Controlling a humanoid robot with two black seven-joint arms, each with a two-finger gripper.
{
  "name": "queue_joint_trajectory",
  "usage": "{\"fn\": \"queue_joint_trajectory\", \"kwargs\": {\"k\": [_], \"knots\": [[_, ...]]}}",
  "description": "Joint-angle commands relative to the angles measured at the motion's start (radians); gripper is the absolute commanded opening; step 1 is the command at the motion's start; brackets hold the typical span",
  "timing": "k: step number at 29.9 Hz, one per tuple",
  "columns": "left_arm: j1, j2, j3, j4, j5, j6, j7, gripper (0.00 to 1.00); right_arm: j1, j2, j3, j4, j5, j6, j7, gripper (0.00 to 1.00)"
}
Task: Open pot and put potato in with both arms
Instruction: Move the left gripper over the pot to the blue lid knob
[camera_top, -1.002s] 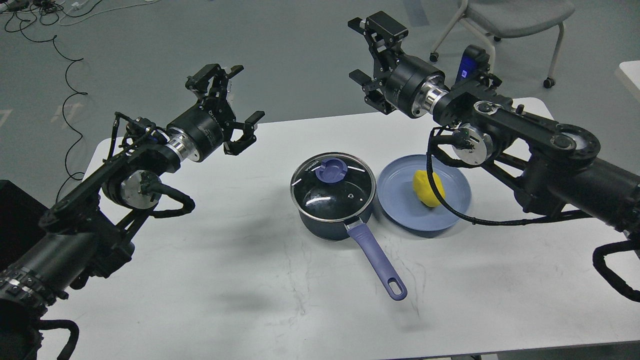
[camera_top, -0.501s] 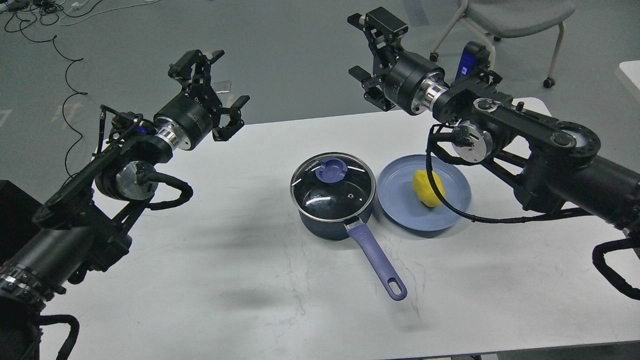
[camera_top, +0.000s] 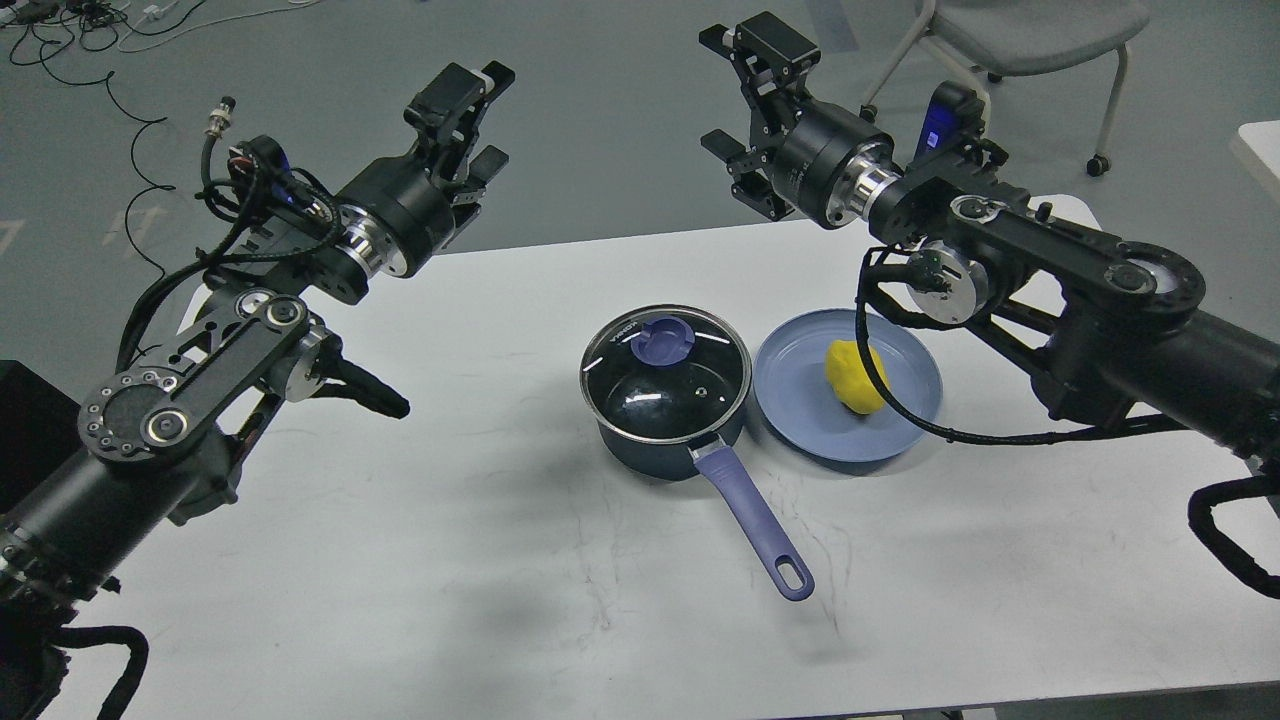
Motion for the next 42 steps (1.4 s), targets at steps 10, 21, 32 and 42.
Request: {"fn": "queue_joint_trajectory", "kwargs": {"k": [10,21,32,42], "knots": [[-0.046,-0.006,0.052,-0.093,0.717,0.021,-0.131,0.98,-0.003,-0.032,0.004,0.002,0.001,-0.001,0.001,1.00],[-0.126,-0.010,0.271,-0.143,0.972,0.129,-0.193,0.98,-0.006,-0.064,0.007,0.009,0.001,-0.001,0.001,1.00],[-0.170,-0.045,0.356,-0.168,0.989,0.130,-0.193,0.98,-0.014,-0.066,0.003,0.011,0.001,-0.001,0.001,1.00],[-0.170,-0.053,0.366,-0.159,1.093,0.130,-0.194,0.98,-0.061,-0.106,0.032,0.011,0.004,0.005,-0.003,1.00]]}}
